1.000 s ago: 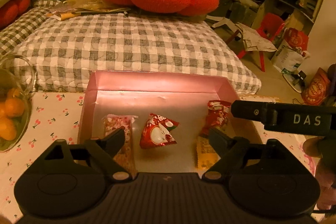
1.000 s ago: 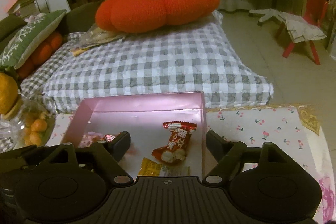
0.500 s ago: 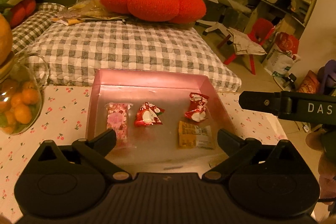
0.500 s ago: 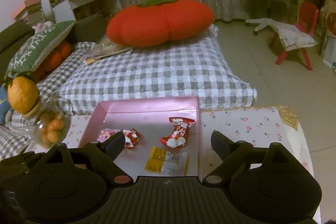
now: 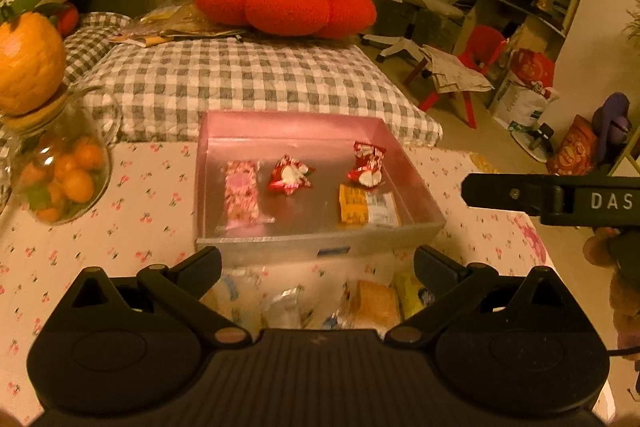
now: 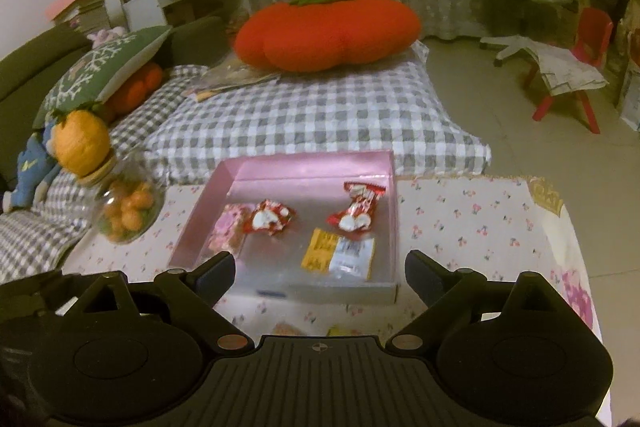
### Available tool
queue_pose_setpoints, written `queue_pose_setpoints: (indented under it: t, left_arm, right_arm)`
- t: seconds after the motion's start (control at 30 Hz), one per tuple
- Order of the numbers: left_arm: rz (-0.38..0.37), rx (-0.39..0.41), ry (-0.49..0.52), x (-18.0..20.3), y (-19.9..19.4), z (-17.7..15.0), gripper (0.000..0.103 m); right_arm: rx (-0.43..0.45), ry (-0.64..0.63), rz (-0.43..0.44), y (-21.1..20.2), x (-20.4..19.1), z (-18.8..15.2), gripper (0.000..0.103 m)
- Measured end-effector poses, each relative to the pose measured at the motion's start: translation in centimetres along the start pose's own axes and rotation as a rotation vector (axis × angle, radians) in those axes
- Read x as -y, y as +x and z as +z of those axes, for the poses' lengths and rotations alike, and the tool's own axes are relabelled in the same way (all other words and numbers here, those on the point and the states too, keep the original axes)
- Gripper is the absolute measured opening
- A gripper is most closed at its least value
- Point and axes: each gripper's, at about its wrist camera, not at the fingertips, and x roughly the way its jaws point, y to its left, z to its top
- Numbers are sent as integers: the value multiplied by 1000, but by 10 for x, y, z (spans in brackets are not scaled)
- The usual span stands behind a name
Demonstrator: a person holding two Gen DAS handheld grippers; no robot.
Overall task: Organize snacks
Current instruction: 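Lift both tools away from the box toward the snack pile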
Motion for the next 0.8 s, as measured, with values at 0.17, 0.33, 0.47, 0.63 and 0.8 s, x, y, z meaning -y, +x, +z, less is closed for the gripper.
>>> queue_pose_setpoints:
  t: [0.17, 0.33, 0.47, 0.63, 0.8]
  left_arm:
    - [21, -13, 15, -8, -12, -15, 103]
    - [40, -19, 9, -16, -22, -27, 103]
    - [45, -27, 6, -23, -29, -40, 103]
    - [62, -25, -7, -29, -33, -52, 103]
    - [62, -38, -1, -35, -30, -63, 103]
  right_arm:
    - [0, -28, -3, -13, -5, -21, 97]
    - [-1, -42, -6, -24, -6, -39, 97]
    - [16, -60, -28, -31, -5, -50, 97]
    - [31, -63, -36, -37, 1, -62, 97]
    - [30, -89, -42, -36, 4, -72, 97]
